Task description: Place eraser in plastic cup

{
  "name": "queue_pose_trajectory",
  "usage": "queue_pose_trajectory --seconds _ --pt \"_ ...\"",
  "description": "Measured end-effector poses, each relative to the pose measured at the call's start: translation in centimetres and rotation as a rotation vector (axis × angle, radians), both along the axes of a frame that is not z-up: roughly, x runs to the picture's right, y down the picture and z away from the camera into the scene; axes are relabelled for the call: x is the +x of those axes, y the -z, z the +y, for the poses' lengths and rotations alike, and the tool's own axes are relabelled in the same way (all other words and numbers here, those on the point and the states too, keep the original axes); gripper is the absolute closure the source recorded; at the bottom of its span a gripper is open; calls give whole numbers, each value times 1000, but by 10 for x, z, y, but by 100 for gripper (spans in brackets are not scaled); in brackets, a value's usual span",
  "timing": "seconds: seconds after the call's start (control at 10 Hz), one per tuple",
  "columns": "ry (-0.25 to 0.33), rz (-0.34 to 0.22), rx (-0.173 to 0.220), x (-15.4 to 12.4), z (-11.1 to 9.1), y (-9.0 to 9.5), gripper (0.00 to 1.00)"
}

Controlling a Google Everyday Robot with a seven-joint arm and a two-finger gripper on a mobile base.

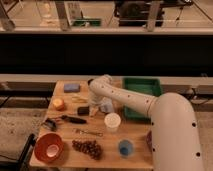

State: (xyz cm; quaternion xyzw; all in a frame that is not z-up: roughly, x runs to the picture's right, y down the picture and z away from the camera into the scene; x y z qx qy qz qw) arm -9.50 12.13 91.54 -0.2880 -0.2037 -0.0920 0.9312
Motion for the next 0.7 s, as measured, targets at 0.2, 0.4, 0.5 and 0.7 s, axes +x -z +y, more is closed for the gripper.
queue_pose_trajectory --seconds 0.2,0.4,0.5,0.7 --pt "-16 -8 11 1 -9 8 100" --pt "-50 -11 27 6 -24 25 100" --pt "-72 -12 44 12 -33 37 100" --pt "-98 -11 78 22 -49 60 100"
